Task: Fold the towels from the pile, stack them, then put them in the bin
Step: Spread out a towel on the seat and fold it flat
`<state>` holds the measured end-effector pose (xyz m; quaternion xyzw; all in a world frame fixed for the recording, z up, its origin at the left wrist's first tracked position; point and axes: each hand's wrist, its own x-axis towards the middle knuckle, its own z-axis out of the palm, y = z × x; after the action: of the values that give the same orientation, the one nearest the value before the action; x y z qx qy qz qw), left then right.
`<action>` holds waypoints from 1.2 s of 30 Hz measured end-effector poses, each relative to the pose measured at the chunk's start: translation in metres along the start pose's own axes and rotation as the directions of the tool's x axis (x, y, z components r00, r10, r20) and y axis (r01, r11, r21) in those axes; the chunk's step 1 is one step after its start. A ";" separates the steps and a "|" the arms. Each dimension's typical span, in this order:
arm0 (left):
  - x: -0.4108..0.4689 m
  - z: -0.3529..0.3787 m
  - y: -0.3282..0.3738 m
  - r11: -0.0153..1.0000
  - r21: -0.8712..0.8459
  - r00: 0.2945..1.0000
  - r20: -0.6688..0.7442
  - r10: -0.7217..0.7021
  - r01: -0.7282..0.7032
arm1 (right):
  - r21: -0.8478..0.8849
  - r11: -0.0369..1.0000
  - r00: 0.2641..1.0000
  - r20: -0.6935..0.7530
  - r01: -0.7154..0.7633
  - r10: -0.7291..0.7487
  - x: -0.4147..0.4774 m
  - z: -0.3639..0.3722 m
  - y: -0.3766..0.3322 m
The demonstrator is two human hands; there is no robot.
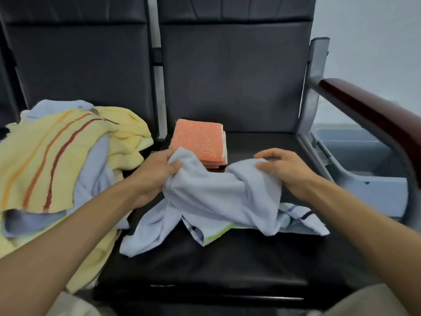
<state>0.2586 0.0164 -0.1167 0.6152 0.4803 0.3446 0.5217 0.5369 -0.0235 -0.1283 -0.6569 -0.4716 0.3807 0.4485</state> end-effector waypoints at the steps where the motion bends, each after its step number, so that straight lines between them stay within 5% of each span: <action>1: -0.001 -0.002 -0.001 1.000 0.017 1.000 -0.006 -0.005 0.005 | 0.019 1.000 1.000 -0.017 -0.001 0.001 0.002 -0.003 0.000; 9: -0.008 -0.014 -0.004 0.989 0.002 0.966 -0.218 -0.141 0.145 | -0.037 0.976 0.950 0.226 -0.213 0.216 -0.027 -0.022 -0.010; 16: -0.009 -0.016 -0.005 0.991 0.007 0.965 -0.228 -0.131 0.136 | -0.032 0.995 0.995 0.045 -0.092 0.093 -0.022 -0.025 0.004; 24: -0.004 -0.017 -0.008 0.997 -0.011 0.955 -0.287 -0.072 0.072 | 0.021 0.982 0.962 0.202 -0.190 0.182 -0.026 -0.024 -0.001; 29: -0.003 -0.016 -0.008 0.997 -0.027 0.954 -0.288 -0.079 0.074 | 0.107 0.987 0.991 0.077 -0.120 0.112 -0.037 -0.026 -0.007; 34: -0.015 -0.013 -0.001 0.992 -0.117 0.970 -0.230 -0.075 0.049 | -0.367 0.927 0.974 -0.168 0.080 -0.151 -0.036 -0.018 0.008; 36: -0.021 -0.011 0.002 0.992 -0.123 0.976 -0.208 -0.065 0.040 | -0.392 0.909 0.963 -0.156 0.144 -0.220 -0.040 -0.011 0.004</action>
<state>0.2422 -0.0004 -0.1106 0.5303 0.5280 0.4218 0.5119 0.5376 -0.0649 -0.1261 -0.7181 -0.5488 0.1725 0.3917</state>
